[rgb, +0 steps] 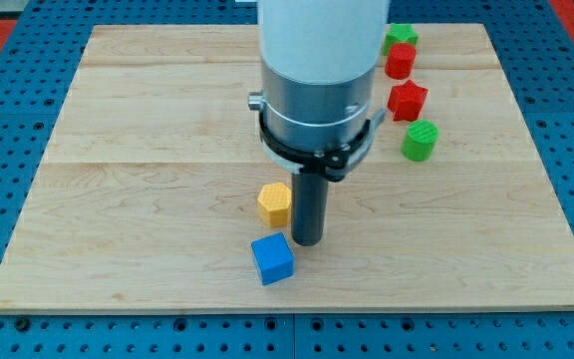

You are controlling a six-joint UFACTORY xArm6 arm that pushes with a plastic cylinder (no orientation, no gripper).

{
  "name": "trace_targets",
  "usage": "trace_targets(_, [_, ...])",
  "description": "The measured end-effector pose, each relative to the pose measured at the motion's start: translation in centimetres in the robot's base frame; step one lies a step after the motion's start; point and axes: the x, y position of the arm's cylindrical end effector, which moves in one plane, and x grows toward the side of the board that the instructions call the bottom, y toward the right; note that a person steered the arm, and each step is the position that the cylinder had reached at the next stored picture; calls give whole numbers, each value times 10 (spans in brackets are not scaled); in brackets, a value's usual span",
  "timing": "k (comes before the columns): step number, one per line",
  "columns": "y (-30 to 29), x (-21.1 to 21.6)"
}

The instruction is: Move your arm to the bottom left of the yellow hexagon

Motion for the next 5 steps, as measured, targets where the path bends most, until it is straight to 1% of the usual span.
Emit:
trace_targets(1, [-33,-14])
trace_targets(2, [-27,-14])
trace_targets(3, [-12,-15])
trace_targets(4, [77,-10])
trace_targets(5, [54,27])
